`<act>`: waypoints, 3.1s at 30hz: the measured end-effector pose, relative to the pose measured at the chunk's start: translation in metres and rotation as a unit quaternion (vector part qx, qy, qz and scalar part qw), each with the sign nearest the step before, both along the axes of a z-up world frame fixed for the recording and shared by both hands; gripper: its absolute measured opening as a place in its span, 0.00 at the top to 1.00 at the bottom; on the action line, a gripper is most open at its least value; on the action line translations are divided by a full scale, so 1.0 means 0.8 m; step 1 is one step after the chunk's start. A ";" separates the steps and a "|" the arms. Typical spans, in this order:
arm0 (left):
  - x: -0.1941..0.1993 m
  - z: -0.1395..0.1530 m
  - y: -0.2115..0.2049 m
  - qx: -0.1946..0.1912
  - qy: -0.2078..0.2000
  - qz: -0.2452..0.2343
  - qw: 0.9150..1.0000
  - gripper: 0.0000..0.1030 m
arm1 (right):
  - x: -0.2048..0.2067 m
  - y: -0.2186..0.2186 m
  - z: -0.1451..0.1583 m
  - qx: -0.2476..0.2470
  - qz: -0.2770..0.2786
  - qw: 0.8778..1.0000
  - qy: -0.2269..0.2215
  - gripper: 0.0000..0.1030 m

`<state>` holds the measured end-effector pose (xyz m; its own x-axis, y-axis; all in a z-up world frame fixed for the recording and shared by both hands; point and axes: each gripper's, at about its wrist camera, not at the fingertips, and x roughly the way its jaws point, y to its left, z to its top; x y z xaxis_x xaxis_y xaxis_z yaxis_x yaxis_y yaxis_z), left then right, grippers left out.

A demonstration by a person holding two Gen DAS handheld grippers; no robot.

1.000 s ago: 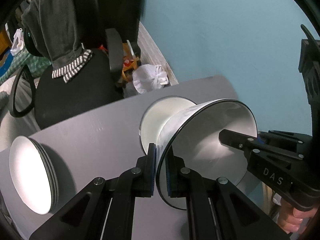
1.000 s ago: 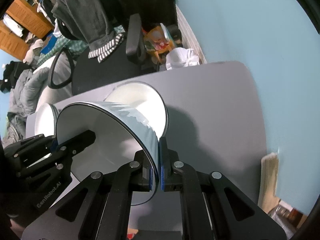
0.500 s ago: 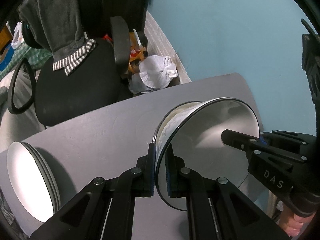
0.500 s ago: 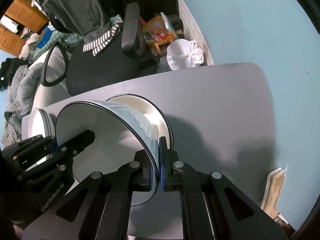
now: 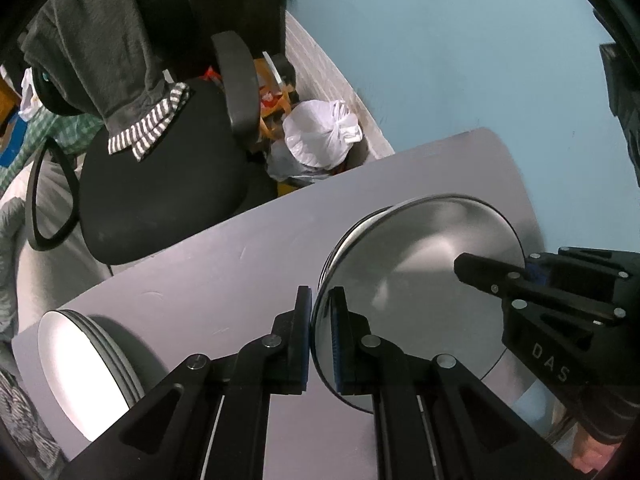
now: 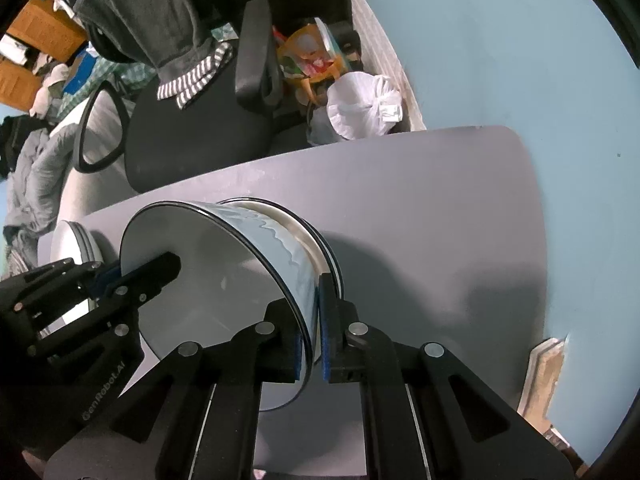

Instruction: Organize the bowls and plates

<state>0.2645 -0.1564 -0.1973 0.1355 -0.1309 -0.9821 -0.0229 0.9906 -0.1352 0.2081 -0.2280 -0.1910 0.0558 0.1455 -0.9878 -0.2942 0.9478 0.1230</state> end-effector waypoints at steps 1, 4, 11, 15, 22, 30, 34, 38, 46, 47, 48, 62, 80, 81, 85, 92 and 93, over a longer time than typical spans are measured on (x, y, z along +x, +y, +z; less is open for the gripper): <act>0.001 -0.001 0.001 -0.001 0.002 0.001 1.000 0.92 | 0.000 0.001 0.000 -0.004 0.001 1.000 0.003 0.94; 0.002 -0.004 0.002 -0.007 0.009 0.006 1.000 0.92 | 0.000 0.005 -0.001 -0.017 0.006 1.000 0.010 0.93; 0.001 -0.004 0.006 -0.015 0.017 0.010 1.000 0.91 | -0.006 0.009 0.005 -0.018 0.004 1.000 0.009 0.78; -0.001 -0.003 0.010 -0.025 0.021 0.020 0.999 0.89 | -0.009 0.008 0.012 -0.022 0.003 1.000 -0.004 0.67; -0.005 0.005 0.013 -0.026 0.024 0.028 0.999 0.86 | -0.008 0.005 0.019 -0.017 0.003 1.000 -0.009 0.66; -0.017 0.030 0.019 -0.039 -0.001 0.037 0.999 0.71 | -0.012 -0.002 0.038 -0.022 -0.002 0.999 -0.040 0.47; -0.025 0.041 0.024 -0.046 -0.010 0.044 0.998 0.60 | -0.014 -0.009 0.047 -0.020 -0.001 0.999 -0.048 0.46; -0.031 0.052 0.028 -0.052 -0.019 0.050 0.997 0.59 | -0.018 -0.019 0.053 -0.019 -0.002 0.998 -0.055 0.44; -0.042 0.068 0.032 -0.072 -0.029 0.067 0.995 0.54 | -0.030 -0.028 0.072 -0.023 0.010 0.997 -0.073 0.43; -0.043 0.069 0.031 -0.073 -0.028 0.067 0.995 0.53 | -0.031 -0.028 0.075 -0.025 0.012 0.997 -0.076 0.43; -0.044 0.069 0.031 -0.074 -0.027 0.067 0.995 0.53 | -0.031 -0.030 0.075 -0.025 0.014 0.997 -0.076 0.43; -0.056 0.057 0.044 -0.084 -0.009 0.084 0.993 0.47 | -0.037 -0.040 0.074 -0.032 0.027 0.997 -0.065 0.42; -0.040 0.023 0.058 -0.140 0.035 0.107 0.984 0.39 | -0.015 -0.051 0.044 0.002 0.024 1.000 0.002 0.40; -0.039 0.019 0.059 -0.146 0.039 0.107 0.983 0.39 | -0.013 -0.050 0.040 0.006 0.024 1.000 0.010 0.40; -0.033 0.004 0.062 -0.160 0.053 0.114 0.979 0.36 | -0.005 -0.047 0.025 0.033 0.022 0.999 0.032 0.39; -0.022 -0.011 0.066 -0.173 0.063 0.126 0.975 0.33 | 0.007 -0.039 0.002 0.069 0.033 0.995 0.056 0.39; -0.020 -0.013 0.065 -0.175 0.064 0.126 0.974 0.30 | 0.008 -0.039 -0.001 0.071 0.035 0.995 0.059 0.39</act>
<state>0.2482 -0.1040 -0.2076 0.0860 -0.4390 -0.8944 -0.2975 0.8455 -0.4435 0.2148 -0.2589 -0.1915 -0.0741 0.2837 -0.9560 -0.3351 0.8959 0.2918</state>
